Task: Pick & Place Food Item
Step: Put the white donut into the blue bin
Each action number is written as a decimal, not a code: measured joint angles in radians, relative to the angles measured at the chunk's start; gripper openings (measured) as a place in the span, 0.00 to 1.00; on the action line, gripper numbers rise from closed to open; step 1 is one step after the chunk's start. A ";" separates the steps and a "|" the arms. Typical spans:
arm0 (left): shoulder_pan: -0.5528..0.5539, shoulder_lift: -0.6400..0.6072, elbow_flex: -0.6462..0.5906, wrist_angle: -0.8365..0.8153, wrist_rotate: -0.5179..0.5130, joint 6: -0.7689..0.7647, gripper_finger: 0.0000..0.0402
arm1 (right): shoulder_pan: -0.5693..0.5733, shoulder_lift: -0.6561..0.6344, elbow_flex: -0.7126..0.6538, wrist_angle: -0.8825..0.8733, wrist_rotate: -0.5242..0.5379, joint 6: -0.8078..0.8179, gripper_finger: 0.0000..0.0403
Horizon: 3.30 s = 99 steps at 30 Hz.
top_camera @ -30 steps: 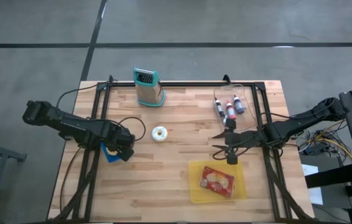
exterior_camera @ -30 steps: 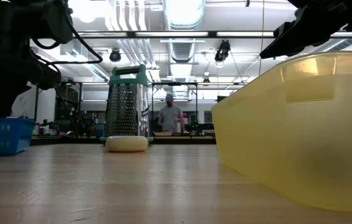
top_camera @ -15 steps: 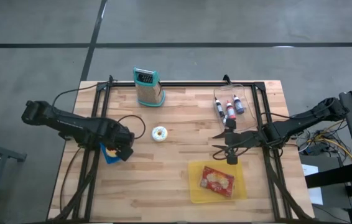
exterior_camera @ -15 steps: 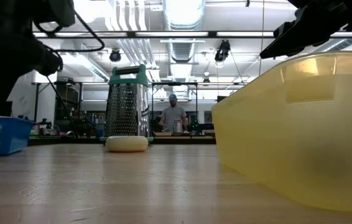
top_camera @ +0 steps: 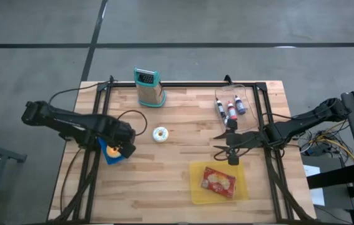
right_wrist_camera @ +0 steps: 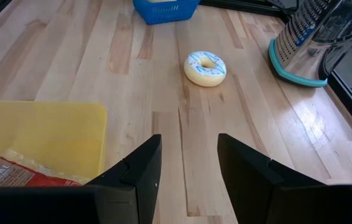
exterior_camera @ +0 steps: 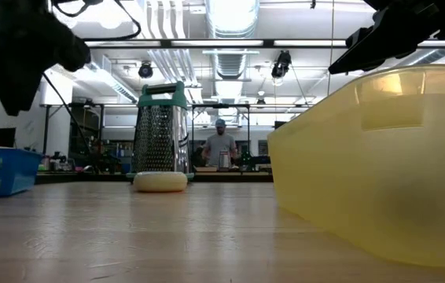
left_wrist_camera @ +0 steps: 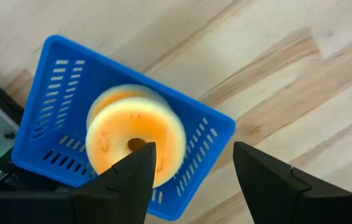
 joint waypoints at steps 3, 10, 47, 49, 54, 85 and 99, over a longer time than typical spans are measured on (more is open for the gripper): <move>0.012 0.000 0.024 0.001 0.000 0.021 0.55 | 0.000 0.000 0.000 0.000 0.000 0.000 0.37; 0.051 0.000 0.058 0.001 0.000 0.088 0.55 | 0.000 0.000 0.000 0.000 0.000 0.000 0.37; 0.245 0.111 0.076 0.422 -0.083 0.525 0.55 | 0.000 0.000 0.000 0.000 0.000 0.000 0.37; 0.251 0.136 0.091 0.425 -0.083 0.543 0.55 | 0.000 0.000 0.000 0.000 0.000 0.000 0.37; 0.257 0.212 0.138 0.429 -0.083 0.584 0.55 | 0.000 0.000 0.000 0.000 0.000 0.000 0.37; 0.258 0.582 0.307 0.490 -0.086 0.667 0.55 | 0.000 0.000 0.000 0.000 0.000 0.000 0.37; 0.259 0.659 0.307 0.507 -0.088 0.661 0.55 | 0.000 0.000 0.000 0.000 0.000 0.000 0.37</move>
